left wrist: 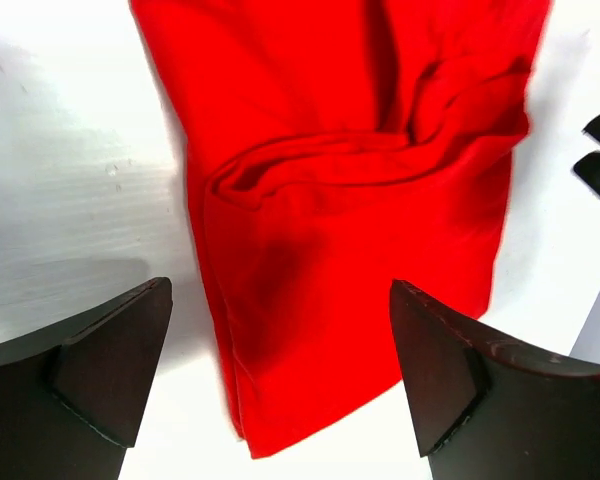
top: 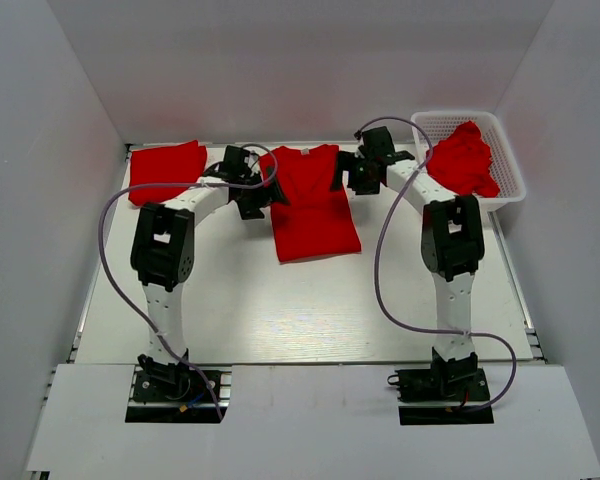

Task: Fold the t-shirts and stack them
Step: Fold the folded rectangular tshirt in 1/3 of the way

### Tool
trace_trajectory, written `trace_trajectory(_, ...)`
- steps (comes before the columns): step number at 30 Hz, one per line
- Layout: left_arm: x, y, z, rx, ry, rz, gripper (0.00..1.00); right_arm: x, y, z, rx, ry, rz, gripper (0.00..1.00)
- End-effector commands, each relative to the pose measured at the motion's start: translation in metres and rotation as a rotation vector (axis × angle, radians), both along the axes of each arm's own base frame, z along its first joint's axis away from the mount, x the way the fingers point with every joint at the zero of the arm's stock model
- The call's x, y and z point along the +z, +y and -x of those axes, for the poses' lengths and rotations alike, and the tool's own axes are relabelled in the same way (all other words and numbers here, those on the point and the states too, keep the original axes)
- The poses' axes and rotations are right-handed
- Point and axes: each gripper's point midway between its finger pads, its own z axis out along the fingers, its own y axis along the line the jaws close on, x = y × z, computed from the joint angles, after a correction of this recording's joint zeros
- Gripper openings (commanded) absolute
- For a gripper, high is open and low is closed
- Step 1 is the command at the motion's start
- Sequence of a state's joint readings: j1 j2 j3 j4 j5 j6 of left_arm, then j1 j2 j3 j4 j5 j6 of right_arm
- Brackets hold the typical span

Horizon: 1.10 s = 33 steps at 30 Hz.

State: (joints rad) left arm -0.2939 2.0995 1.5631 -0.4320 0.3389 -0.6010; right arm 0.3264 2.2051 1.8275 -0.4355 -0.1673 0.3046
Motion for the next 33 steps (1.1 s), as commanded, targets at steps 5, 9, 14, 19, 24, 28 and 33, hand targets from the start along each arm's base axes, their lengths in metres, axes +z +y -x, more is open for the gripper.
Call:
trace_trajectory(5, 0.047, 0.005, 0.025, -0.064, -0.102, -0.045, 1.0, 0.033, -0.017, 0.054, 0.034, -0.035, -0.016, 0.9)
trace_trajectory(9, 0.035, 0.008, 0.062, -0.094, -0.07, -0.069, 1.0, 0.03, -0.024, 0.092, 0.05, -0.013, -0.042, 0.9)
trace_trajectory(14, 0.017, -0.004, 0.092, -0.146, -0.039, -0.077, 1.0, 0.007, -0.03, 0.126, 0.058, 0.045, -0.061, 0.9)
trace_trajectory(19, -0.001, -0.01, 0.111, -0.176, -0.005, -0.105, 1.0, -0.008, -0.028, 0.135, 0.069, 0.07, -0.071, 0.9)
trace_trajectory(24, -0.023, -0.019, 0.122, -0.21, 0.028, -0.063, 1.0, -0.022, -0.028, 0.138, 0.073, 0.101, -0.076, 0.9)
trace_trajectory(28, -0.032, -0.026, 0.132, -0.224, 0.052, -0.026, 1.0, -0.034, -0.029, 0.141, 0.073, 0.123, -0.064, 0.9)
trace_trajectory(33, -0.04, -0.023, 0.135, -0.219, 0.069, -0.04, 0.83, -0.049, -0.029, 0.145, 0.068, 0.161, -0.063, 0.9)
